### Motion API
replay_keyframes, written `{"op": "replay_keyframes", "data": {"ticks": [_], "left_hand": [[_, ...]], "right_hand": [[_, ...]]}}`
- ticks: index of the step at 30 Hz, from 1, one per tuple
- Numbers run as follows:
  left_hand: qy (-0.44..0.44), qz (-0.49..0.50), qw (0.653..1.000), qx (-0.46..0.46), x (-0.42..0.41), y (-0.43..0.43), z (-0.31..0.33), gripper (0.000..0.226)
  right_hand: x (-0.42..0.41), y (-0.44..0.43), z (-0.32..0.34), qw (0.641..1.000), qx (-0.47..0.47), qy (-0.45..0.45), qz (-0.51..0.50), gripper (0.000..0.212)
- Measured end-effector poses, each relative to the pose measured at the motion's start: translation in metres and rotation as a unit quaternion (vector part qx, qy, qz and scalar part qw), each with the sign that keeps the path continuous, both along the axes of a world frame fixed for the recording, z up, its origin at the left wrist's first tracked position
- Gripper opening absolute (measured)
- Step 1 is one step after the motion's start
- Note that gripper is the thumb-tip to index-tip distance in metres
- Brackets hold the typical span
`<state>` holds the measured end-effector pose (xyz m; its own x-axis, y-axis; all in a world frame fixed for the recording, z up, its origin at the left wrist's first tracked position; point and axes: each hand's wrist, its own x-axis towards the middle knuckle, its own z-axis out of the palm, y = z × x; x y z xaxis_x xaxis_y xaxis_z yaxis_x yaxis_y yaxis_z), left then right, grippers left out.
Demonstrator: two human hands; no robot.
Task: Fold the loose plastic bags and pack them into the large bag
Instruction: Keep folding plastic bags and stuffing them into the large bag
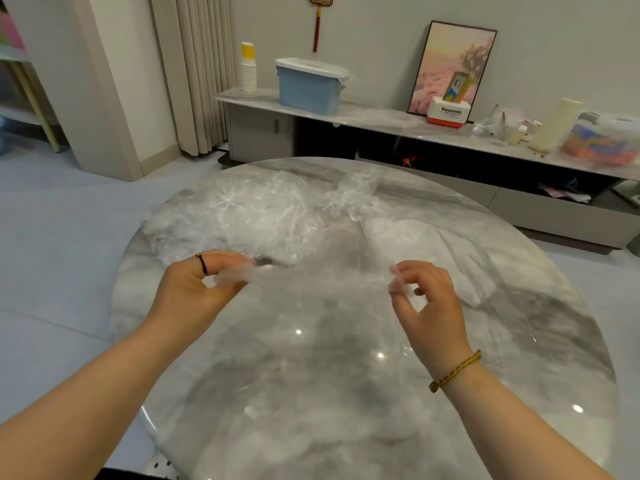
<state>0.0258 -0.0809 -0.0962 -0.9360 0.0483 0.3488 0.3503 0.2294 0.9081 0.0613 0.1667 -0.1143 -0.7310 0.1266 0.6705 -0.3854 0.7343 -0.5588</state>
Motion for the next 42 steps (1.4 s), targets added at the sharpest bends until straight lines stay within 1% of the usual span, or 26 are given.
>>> {"op": "replay_keyframes", "data": {"ticks": [1,4,5,6,7,9,10,11,14,16,18,20,21,23,24,27,28,29,30,32,34,36,37,38,40,42], "left_hand": [[0.008,-0.023,0.999,-0.025,0.001,-0.003,-0.003,0.045],[0.010,-0.092,0.984,-0.153,0.001,-0.012,-0.025,0.075],[0.020,-0.115,0.972,-0.206,0.000,-0.014,-0.034,0.077],[0.033,-0.146,0.955,-0.257,0.001,-0.015,-0.042,0.072],[0.060,-0.177,0.931,-0.314,0.003,-0.015,-0.046,0.060],[0.128,-0.214,0.877,-0.410,0.007,-0.014,-0.055,0.028],[0.157,-0.212,0.859,-0.440,0.007,-0.014,-0.059,0.026],[0.161,-0.213,0.849,-0.456,0.007,-0.013,-0.061,0.028],[0.128,-0.235,0.821,-0.504,0.009,-0.011,-0.063,0.025],[0.151,-0.232,0.806,-0.522,0.011,-0.007,-0.062,0.029],[0.095,-0.251,0.811,-0.520,0.015,0.001,-0.055,0.034],[0.089,-0.250,0.816,-0.513,0.012,0.000,-0.066,0.037],[0.055,-0.254,0.810,-0.526,0.011,0.001,-0.068,0.037],[0.026,-0.251,0.804,-0.539,0.012,0.002,-0.064,0.041],[0.019,-0.247,0.803,-0.543,0.013,0.001,-0.064,0.043],[0.005,-0.244,0.820,-0.517,0.013,-0.004,-0.065,0.048],[0.013,-0.244,0.828,-0.505,0.014,-0.008,-0.064,0.051],[0.046,-0.246,0.839,-0.483,0.015,-0.011,-0.066,0.055],[0.057,-0.248,0.841,-0.478,0.015,-0.014,-0.065,0.059],[0.111,-0.233,0.829,-0.496,0.011,-0.016,-0.068,0.065],[0.141,-0.245,0.819,-0.500,0.006,-0.016,-0.075,0.056],[0.163,-0.276,0.802,-0.503,0.004,-0.013,-0.077,0.025],[0.179,-0.273,0.800,-0.504,0.004,-0.010,-0.077,0.016],[0.191,-0.270,0.797,-0.506,0.003,-0.007,-0.076,0.022],[0.192,-0.265,0.808,-0.489,0.005,-0.003,-0.073,0.027],[0.190,-0.252,0.827,-0.465,0.008,-0.003,-0.073,0.024]], "right_hand": [[0.000,0.002,-0.006,0.998,0.056,0.009,0.005,0.011],[0.005,0.005,-0.028,0.984,0.176,-0.017,0.027,0.047],[0.007,0.004,-0.034,0.976,0.211,-0.038,0.036,0.059],[0.012,0.004,-0.040,0.966,0.245,-0.062,0.045,0.073],[0.015,0.004,-0.044,0.955,0.279,-0.085,0.053,0.085],[0.020,0.001,-0.049,0.930,0.347,-0.106,0.067,0.102],[0.022,-0.002,-0.051,0.916,0.381,-0.101,0.074,0.105],[0.024,-0.005,-0.053,0.903,0.412,-0.086,0.080,0.104],[0.026,-0.018,-0.060,0.885,0.453,-0.048,0.097,0.091],[0.024,-0.025,-0.063,0.885,0.453,-0.046,0.098,0.074],[0.022,-0.029,-0.064,0.885,0.450,-0.062,0.101,0.046],[0.022,-0.030,-0.068,0.894,0.426,-0.081,0.116,0.015],[0.022,-0.029,-0.070,0.898,0.408,-0.113,0.120,0.017],[0.022,-0.025,-0.074,0.907,0.373,-0.158,0.115,0.035],[0.023,-0.023,-0.072,0.910,0.355,-0.182,0.114,0.035],[0.027,-0.013,-0.072,0.908,0.292,-0.266,0.143,0.030],[0.029,-0.009,-0.072,0.909,0.272,-0.283,0.139,0.039],[0.032,-0.005,-0.071,0.909,0.247,-0.305,0.142,0.051],[0.034,-0.002,-0.071,0.908,0.230,-0.323,0.139,0.055],[0.040,0.000,-0.067,0.911,0.180,-0.345,0.137,0.052],[0.044,0.003,-0.064,0.912,0.149,-0.354,0.144,0.056],[0.045,0.004,-0.065,0.914,0.150,-0.351,0.142,0.042],[0.046,0.004,-0.063,0.915,0.149,-0.348,0.139,0.035],[0.046,0.004,-0.062,0.916,0.146,-0.345,0.141,0.038],[0.045,0.004,-0.060,0.920,0.140,-0.338,0.138,0.057],[0.044,0.003,-0.059,0.924,0.145,-0.326,0.136,0.059]]}}
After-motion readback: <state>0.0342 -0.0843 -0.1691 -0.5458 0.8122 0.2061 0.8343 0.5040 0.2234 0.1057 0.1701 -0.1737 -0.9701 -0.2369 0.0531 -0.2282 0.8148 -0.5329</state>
